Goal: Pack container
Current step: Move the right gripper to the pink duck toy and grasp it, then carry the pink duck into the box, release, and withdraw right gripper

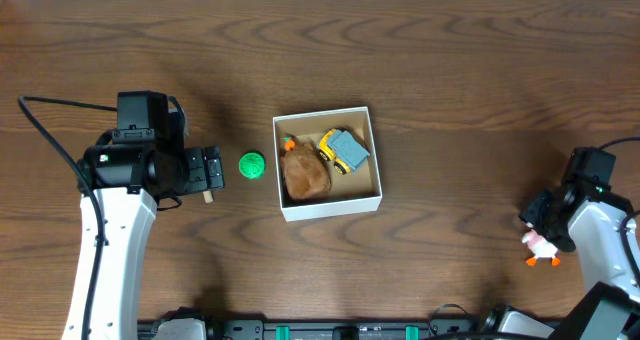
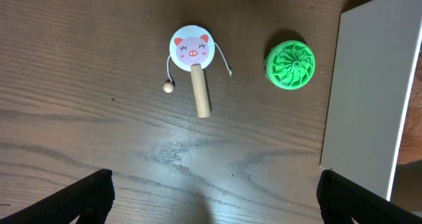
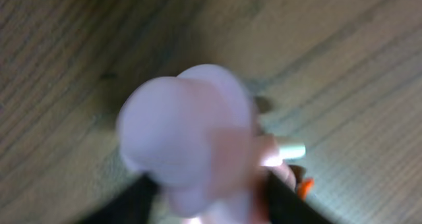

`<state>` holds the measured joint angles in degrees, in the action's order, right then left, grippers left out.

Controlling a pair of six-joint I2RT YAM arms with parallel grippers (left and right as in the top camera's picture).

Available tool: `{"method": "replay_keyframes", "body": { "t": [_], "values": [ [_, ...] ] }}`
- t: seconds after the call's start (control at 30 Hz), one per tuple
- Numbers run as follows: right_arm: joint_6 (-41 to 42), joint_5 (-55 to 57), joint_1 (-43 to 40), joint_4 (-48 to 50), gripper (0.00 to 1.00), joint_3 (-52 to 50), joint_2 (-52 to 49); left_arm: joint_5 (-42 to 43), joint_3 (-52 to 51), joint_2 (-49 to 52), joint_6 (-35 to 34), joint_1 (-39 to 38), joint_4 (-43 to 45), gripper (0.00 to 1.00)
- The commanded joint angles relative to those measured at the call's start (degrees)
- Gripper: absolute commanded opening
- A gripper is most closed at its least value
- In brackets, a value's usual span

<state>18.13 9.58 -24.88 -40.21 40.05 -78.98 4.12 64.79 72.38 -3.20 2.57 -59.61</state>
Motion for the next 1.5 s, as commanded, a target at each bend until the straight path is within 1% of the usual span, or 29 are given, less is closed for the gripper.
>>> {"method": "replay_keyframes", "body": {
  "t": [0.0, 0.2, 0.27, 0.43, 0.53, 0.63, 0.7, 0.77, 0.8, 0.87, 0.93, 1.0, 1.13, 1.3, 1.47],
  "values": [
    [-0.61, -1.64, -0.39, 0.70, 0.01, -0.20, -0.42, -0.02, 0.22, 0.28, -0.59, 0.20, -0.37, 0.98],
    [-0.66, -4.92, 0.96, 0.61, 0.01, 0.48, 0.09, -0.02, 0.22, 0.28, -0.59, 0.20, -0.50, 0.98],
    [-1.84, -7.41, 1.84, 0.37, 0.01, 1.14, 1.18, -0.02, 0.22, 0.28, -0.59, 0.20, -0.50, 0.98],
    [-5.27, -13.40, 6.73, 0.31, 0.01, 5.11, 5.90, -0.02, 0.22, 0.28, -0.59, 0.22, -0.50, 0.98],
    [-7.93, -15.91, 12.85, 0.35, 0.01, 8.22, 9.99, -0.02, 0.22, 0.28, -0.59, 0.20, -0.50, 0.98],
    [-10.05, -16.09, 19.98, 0.79, 0.01, 10.03, 13.22, -0.02, 0.22, 0.28, -0.59, 0.20, -0.50, 0.98],
    [-13.03, -16.17, 25.42, 1.51, 0.01, 10.67, 14.73, -0.02, 0.22, 0.28, -0.59, 0.20, -0.50, 0.98],
    [-18.84, -18.34, 31.34, 2.34, 0.01, 10.69, 15.63, -0.02, 0.22, 0.28, -0.57, 0.20, -0.48, 0.98],
    [-23.76, -19.98, 35.56, 2.32, 0.01, 10.69, 15.67, -0.02, 0.22, 0.28, -0.57, 0.20, -0.48, 0.98],
    [-31.47, -22.12, 41.07, 1.57, 0.01, 10.69, 15.26, -0.02, 0.22, 0.28, -0.57, 0.20, -0.48, 0.98],
    [-35.54, -20.50, 46.77, 1.60, 0.01, 10.69, 14.34, -0.02, 0.22, 0.28, -0.59, 0.22, -0.48, 0.98],
    [-36.04, -16.83, 51.60, 3.02, 0.01, 10.69, 13.03, -0.02, 0.22, 0.28, -0.59, 0.20, -0.48, 0.98],
    [-36.00, -10.14, 57.94, 7.28, 0.01, 11.06, 11.04, -0.02, 0.22, 0.28, -0.57, 0.20, -0.50, 0.98],
    [-36.26, -8.44, 60.94, 9.01, 0.01, 13.92, 10.40, -0.02, 0.22, 0.28, -0.59, 0.20, -0.48, 0.98],
    [-39.98, -8.96, 62.55, 10.56, 0.01, 15.37, 10.32, -0.02, 0.22, 0.28, -1.33, 0.20, -0.31, 0.98]
  ]
}}
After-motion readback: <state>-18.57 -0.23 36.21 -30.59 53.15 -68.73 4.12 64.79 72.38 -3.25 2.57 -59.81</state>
